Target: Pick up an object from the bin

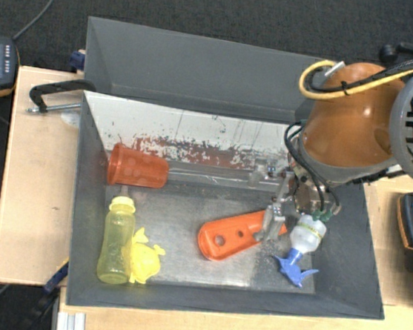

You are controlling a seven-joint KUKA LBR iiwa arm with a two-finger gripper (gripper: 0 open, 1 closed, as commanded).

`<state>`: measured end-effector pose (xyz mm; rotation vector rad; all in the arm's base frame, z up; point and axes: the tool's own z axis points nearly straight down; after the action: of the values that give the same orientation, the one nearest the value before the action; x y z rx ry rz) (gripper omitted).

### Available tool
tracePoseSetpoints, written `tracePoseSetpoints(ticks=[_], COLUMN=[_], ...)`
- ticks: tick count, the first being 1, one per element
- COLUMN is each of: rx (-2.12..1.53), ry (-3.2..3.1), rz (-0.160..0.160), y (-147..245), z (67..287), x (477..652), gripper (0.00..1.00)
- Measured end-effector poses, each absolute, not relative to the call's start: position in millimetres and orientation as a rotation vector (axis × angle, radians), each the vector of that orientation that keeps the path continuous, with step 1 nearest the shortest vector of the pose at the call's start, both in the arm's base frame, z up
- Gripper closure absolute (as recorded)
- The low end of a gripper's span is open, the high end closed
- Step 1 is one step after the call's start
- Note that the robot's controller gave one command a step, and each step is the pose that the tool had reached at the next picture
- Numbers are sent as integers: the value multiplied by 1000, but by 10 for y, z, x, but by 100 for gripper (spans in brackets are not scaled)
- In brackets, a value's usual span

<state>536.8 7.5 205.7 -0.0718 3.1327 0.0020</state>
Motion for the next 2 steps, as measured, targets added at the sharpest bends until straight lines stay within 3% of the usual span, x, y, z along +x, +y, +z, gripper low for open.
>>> tracePoseSetpoints(ticks=[1,2], rx=[-138,-232], ry=[3132,3123], rz=[2,3], y=[-16,110], z=[1444,799], x=[5270,5173], gripper=[0,100])
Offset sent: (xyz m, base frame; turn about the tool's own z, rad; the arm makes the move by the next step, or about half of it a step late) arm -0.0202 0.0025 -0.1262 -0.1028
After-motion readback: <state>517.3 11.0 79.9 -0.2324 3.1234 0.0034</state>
